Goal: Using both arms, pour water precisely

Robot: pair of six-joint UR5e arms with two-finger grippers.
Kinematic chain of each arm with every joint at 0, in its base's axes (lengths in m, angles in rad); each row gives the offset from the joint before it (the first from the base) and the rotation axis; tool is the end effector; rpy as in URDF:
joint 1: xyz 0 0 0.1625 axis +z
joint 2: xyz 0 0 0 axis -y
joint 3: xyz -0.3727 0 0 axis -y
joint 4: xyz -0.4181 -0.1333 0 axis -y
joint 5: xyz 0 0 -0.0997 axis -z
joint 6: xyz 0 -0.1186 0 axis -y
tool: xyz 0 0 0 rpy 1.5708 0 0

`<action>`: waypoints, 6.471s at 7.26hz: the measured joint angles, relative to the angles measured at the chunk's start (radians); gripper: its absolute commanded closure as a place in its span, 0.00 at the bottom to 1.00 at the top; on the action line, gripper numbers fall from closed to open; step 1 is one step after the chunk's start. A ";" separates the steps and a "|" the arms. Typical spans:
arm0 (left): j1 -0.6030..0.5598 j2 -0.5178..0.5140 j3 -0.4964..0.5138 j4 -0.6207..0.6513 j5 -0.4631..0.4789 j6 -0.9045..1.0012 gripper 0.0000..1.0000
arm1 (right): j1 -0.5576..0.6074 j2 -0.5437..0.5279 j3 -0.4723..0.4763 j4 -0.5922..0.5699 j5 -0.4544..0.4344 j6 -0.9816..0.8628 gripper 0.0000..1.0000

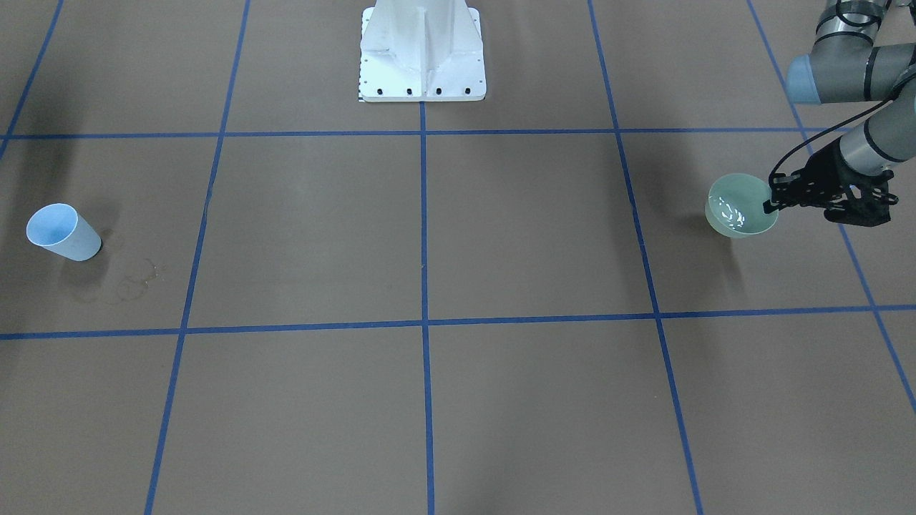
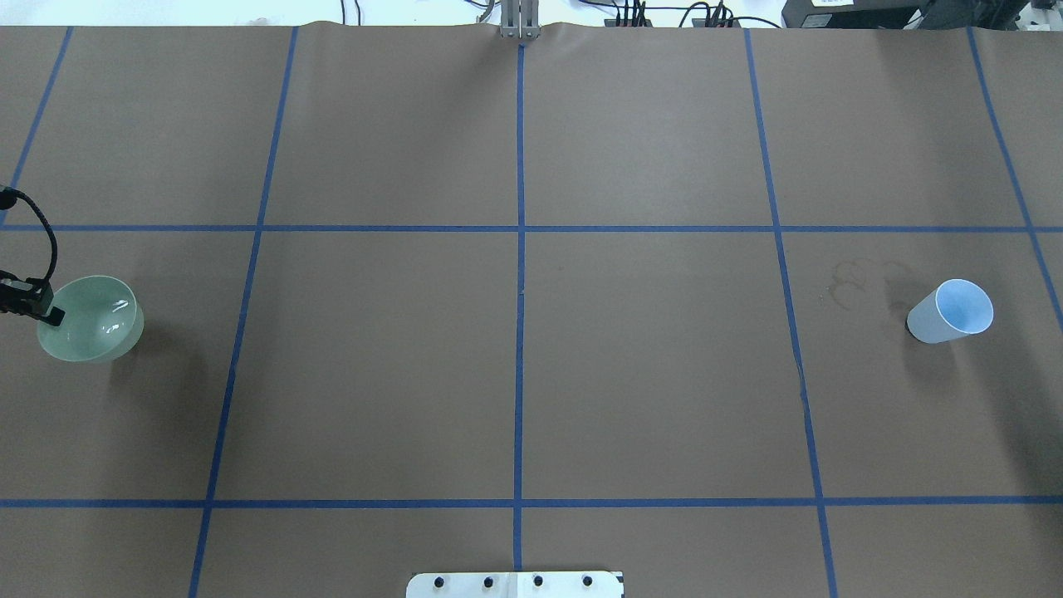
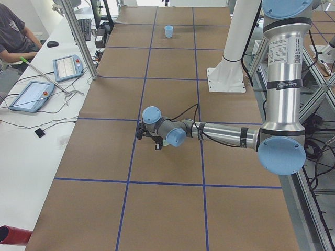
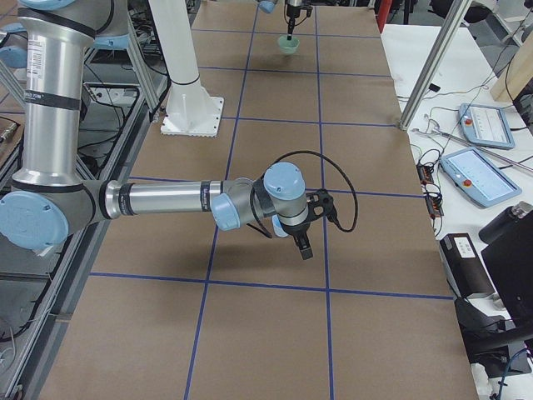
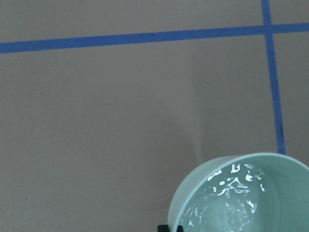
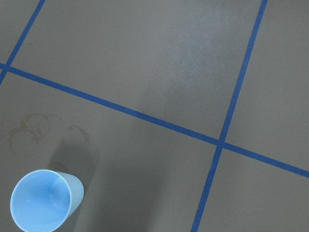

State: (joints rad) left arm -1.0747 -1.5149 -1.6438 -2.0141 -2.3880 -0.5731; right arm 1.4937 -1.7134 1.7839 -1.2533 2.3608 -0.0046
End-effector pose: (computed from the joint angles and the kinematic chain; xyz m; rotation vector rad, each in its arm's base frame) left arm 0.2076 -0.4819 0.5559 -0.0351 0.9108 0.1165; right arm 0.0113 -0.4903 0.5415 0.3395 -0.7937 -0.2298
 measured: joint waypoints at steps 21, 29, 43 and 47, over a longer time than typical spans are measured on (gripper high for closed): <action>-0.394 -0.025 -0.003 0.371 0.014 0.502 0.01 | -0.056 0.154 -0.010 -0.492 -0.010 -0.087 0.00; -0.419 -0.028 -0.020 0.452 0.002 0.507 0.00 | -0.014 0.161 -0.003 -0.533 -0.038 -0.149 0.00; -0.487 0.033 -0.144 0.438 0.083 0.484 0.00 | 0.032 0.060 0.043 -0.520 -0.041 -0.146 0.00; -0.487 0.026 -0.137 0.445 0.025 0.486 0.00 | 0.042 0.065 0.039 -0.519 -0.047 -0.153 0.00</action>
